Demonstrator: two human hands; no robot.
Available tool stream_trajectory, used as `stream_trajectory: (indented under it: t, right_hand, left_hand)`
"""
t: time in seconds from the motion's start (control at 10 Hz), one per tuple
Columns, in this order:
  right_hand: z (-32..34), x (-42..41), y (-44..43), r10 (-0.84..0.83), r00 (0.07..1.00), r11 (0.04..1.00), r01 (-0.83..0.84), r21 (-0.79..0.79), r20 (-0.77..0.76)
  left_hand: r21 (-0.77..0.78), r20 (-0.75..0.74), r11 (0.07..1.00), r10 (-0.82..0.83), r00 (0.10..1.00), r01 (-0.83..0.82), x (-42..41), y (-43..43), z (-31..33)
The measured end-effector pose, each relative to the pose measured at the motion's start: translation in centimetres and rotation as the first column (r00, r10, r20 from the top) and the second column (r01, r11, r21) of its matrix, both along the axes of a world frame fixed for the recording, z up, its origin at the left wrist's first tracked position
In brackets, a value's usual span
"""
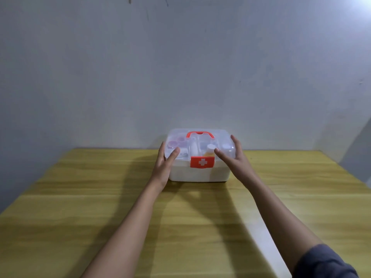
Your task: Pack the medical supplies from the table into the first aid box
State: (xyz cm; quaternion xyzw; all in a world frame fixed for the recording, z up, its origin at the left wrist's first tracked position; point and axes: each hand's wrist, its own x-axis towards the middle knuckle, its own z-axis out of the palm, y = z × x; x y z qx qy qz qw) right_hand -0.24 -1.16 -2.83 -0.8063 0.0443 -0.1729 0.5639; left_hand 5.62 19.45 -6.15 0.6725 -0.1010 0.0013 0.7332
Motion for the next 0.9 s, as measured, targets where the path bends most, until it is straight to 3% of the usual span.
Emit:
stream_trajectory:
  t: [0.3, 0.6, 0.7, 0.8, 0.9]
  right_hand:
    - [0.5, 3.0, -1.1, 0.043, 0.998, 0.999, -0.044, -0.026, -0.039]
    - [0.5, 4.5, -1.5, 0.046, 0.997, 0.999, -0.046, 0.002, -0.059]
    - [0.2, 4.3, -1.1, 0.004, 0.998, 0.999, -0.001, 0.052, -0.057]
    - [-0.3, 3.7, -0.9, -0.005, 0.996, 0.994, 0.015, 0.111, -0.088]
    - [-2.2, 1.4, -1.2, -0.013, 0.988, 0.995, 0.027, 0.094, -0.155]
  left_hand:
    - [0.036, -0.01, 0.999, 0.008, 1.0, -0.008, 2.7, -0.8, 0.4]
    - [0.047, -0.117, 0.997, -0.06, 0.991, 0.066, 4.4, -0.1, 0.9]
    - [0.138, -0.137, 0.988, -0.047, 0.989, 0.066, 3.6, -0.1, 1.7]
    - [0.333, -0.175, 0.942, 0.023, 0.984, 0.037, 2.5, 0.0, 1.4]
    - [0.531, -0.189, 0.845, 0.039, 0.981, 0.068, -0.8, 1.0, 0.1]
